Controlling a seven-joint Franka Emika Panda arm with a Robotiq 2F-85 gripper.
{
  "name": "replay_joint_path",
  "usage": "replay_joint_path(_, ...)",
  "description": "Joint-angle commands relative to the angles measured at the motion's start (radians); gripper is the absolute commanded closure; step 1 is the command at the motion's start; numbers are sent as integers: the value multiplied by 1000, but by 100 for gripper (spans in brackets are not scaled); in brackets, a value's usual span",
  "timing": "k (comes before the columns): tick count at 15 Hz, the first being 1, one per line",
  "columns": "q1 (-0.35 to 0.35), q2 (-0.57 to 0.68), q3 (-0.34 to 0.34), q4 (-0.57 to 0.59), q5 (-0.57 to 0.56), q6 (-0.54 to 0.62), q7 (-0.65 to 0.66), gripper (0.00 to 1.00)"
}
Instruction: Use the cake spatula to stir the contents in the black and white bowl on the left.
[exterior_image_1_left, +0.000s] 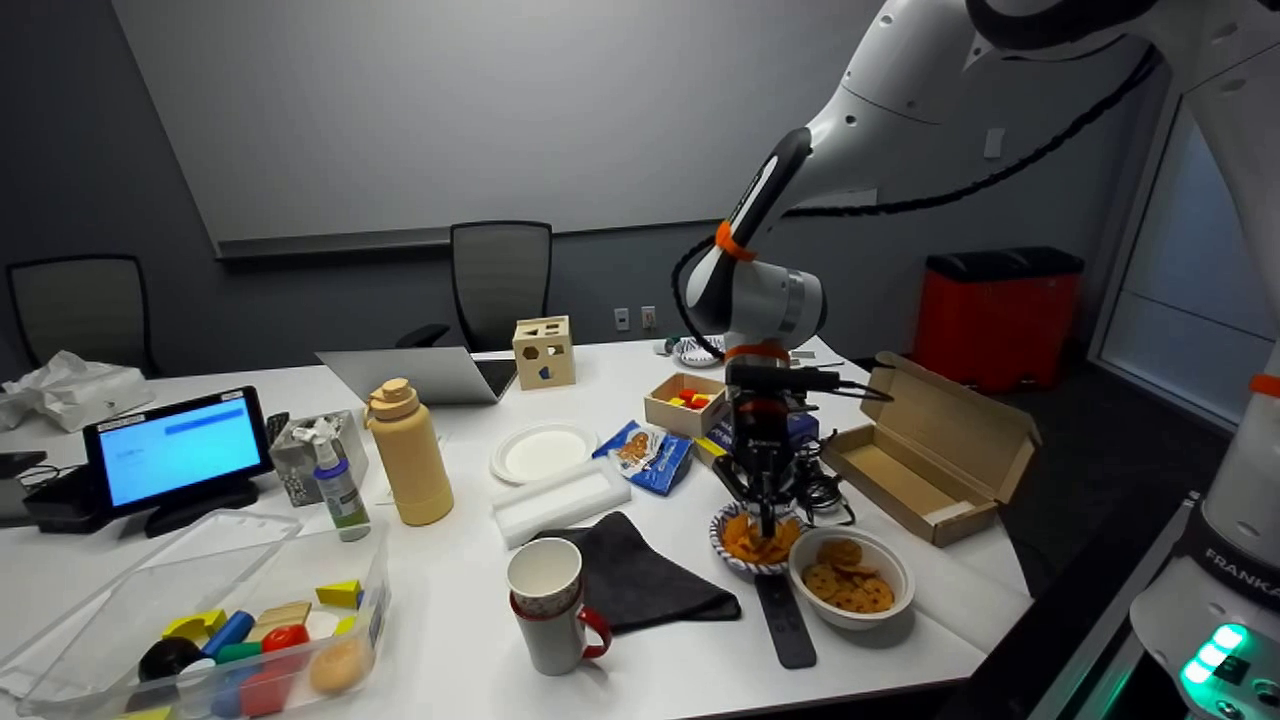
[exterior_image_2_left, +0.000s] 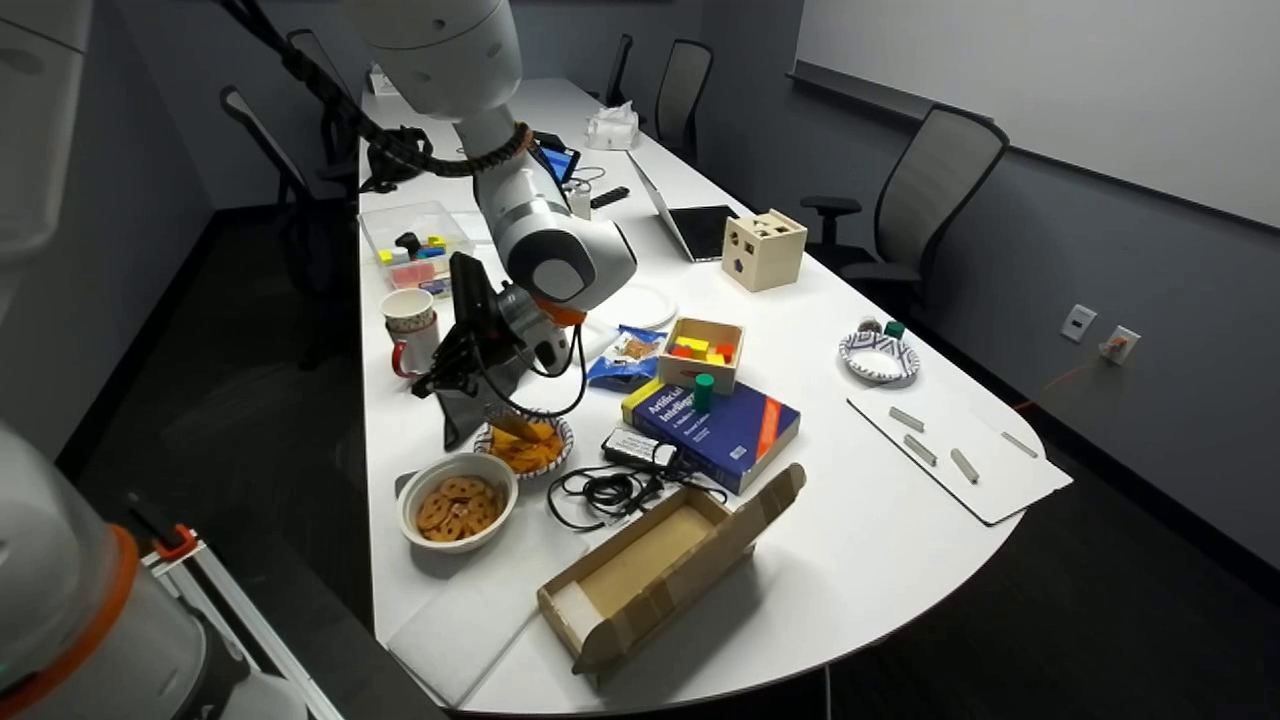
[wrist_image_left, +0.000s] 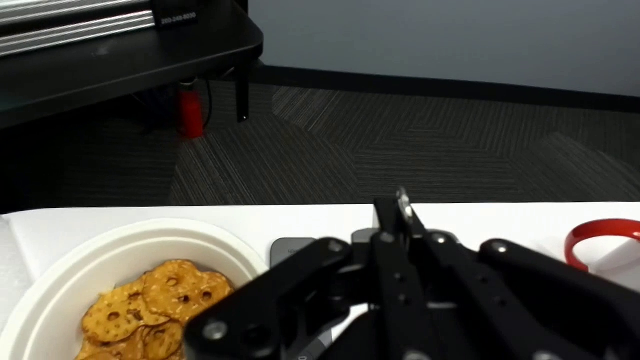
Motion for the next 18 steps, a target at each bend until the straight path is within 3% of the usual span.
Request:
replay_joint_path(1, 2, -13, -38, -16, 4, -13, 42, 99)
replay_joint_path(5, 22, -20, -62, -28, -2, 65, 79, 99)
replay_joint_path(12, 37, -5, -21, -24, 50, 288, 41, 99)
replay_joint_path(18, 15, -17, 26, -10, 127, 177, 26, 99)
